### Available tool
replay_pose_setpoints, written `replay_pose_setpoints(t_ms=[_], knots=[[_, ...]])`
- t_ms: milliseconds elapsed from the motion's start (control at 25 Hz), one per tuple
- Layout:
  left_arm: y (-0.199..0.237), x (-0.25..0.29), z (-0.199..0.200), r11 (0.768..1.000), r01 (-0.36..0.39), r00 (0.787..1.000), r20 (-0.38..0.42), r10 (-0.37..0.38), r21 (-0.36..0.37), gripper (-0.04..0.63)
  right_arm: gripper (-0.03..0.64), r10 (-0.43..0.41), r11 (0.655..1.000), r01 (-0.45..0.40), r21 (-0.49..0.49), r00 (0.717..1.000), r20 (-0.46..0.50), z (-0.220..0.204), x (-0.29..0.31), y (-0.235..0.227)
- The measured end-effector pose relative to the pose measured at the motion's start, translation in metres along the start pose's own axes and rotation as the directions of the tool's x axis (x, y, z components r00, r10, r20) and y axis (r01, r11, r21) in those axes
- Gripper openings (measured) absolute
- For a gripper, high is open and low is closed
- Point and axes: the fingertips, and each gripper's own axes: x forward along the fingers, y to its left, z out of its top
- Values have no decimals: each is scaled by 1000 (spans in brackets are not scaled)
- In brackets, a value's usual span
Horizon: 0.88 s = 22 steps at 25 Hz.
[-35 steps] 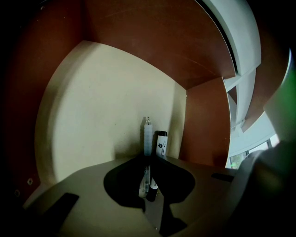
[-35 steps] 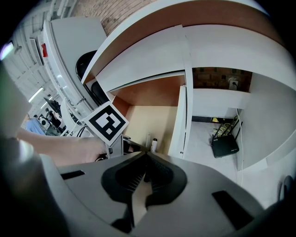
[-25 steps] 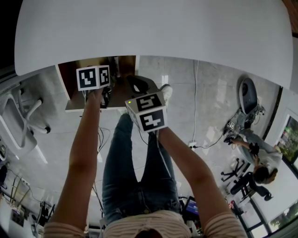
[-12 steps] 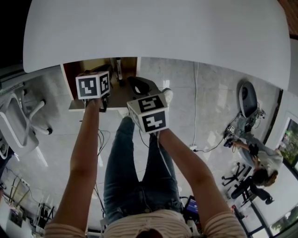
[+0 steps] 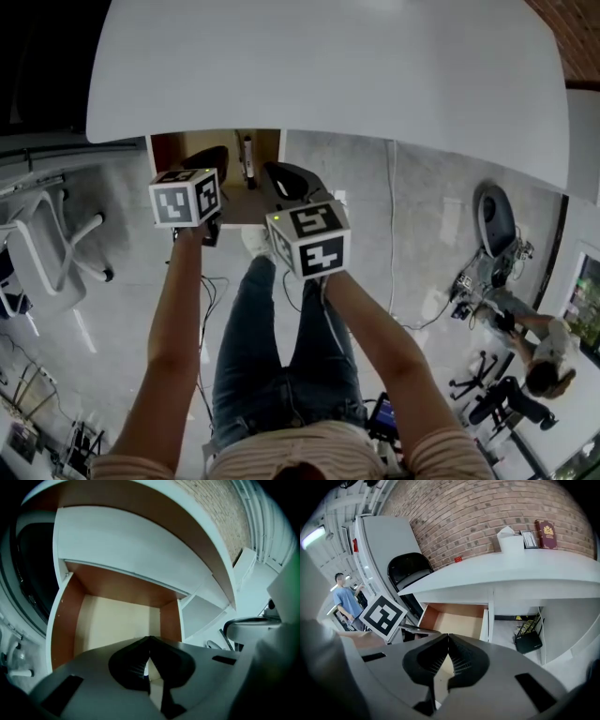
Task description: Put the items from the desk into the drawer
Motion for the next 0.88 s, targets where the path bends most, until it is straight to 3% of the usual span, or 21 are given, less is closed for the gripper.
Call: replay_pose_setpoints(t_ms=[200, 480, 880], knots=[[-7, -35, 15, 1000, 6, 996, 89, -6, 6, 9, 17, 11, 1000, -10, -14, 999, 49, 16, -13, 14], [-26, -93, 47, 995, -7, 966, 256, -19, 101, 9, 17, 29, 998, -22, -61, 991, 130, 51, -38, 35], [-50, -167, 81, 989, -6, 896, 440, -60, 147, 9, 16, 122, 981, -77, -178, 958, 261, 108, -72, 62]])
